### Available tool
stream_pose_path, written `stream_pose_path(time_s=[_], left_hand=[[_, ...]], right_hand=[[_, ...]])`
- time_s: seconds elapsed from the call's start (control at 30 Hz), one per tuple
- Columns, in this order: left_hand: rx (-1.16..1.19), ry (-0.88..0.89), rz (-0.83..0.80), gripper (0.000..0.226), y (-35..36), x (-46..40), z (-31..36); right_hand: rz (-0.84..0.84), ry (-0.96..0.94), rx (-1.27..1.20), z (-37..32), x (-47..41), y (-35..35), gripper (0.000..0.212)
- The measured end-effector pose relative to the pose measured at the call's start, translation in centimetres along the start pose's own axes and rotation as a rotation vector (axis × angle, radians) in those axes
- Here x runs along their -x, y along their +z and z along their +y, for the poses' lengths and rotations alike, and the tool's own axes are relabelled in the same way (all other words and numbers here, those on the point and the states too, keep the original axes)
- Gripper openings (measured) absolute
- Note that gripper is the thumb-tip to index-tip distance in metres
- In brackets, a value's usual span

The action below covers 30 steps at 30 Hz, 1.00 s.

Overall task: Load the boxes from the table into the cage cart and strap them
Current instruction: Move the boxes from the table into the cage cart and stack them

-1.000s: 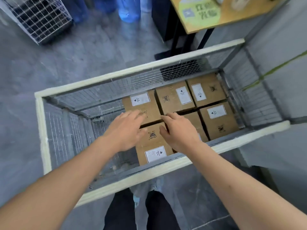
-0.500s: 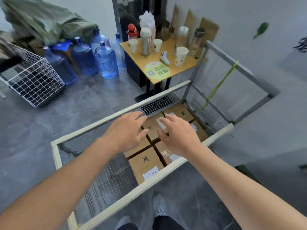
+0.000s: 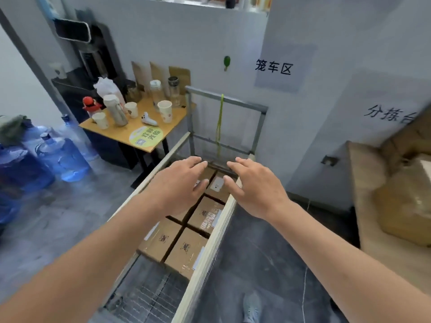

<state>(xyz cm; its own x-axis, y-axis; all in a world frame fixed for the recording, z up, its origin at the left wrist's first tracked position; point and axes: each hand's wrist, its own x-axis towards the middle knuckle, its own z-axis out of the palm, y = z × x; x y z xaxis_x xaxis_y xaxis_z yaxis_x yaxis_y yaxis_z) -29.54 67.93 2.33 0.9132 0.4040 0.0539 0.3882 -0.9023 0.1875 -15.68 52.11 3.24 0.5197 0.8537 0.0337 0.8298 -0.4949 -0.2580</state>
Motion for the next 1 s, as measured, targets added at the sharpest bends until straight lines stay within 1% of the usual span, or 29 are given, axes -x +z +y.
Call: stream_pose_path(time_s=[0.27, 0.47, 0.67, 1.0], left_hand=[[0.011, 0.290, 0.001, 0.057, -1.9, -1.9, 10.6], [0.042, 0.474, 0.012, 0.056, -2.2, -2.4, 20.0], [0.071, 0.625, 0.011, 0.058, -1.8, -0.2, 30.8], [0.101, 0.836, 0.005, 0.058, -0.3, 6.1, 46.8]], right_hand=[[0.146, 0.208, 0.045, 4.8, 9.6, -6.0, 0.051], [0.241, 0.372, 0.057, 9.7, 17.0, -9.2, 0.053], [0.315, 0.509, 0.051, 14.5, 26.4, -11.3, 0.050], [0.429, 0.647, 0.069, 19.8, 42.5, -15.1, 0.048]])
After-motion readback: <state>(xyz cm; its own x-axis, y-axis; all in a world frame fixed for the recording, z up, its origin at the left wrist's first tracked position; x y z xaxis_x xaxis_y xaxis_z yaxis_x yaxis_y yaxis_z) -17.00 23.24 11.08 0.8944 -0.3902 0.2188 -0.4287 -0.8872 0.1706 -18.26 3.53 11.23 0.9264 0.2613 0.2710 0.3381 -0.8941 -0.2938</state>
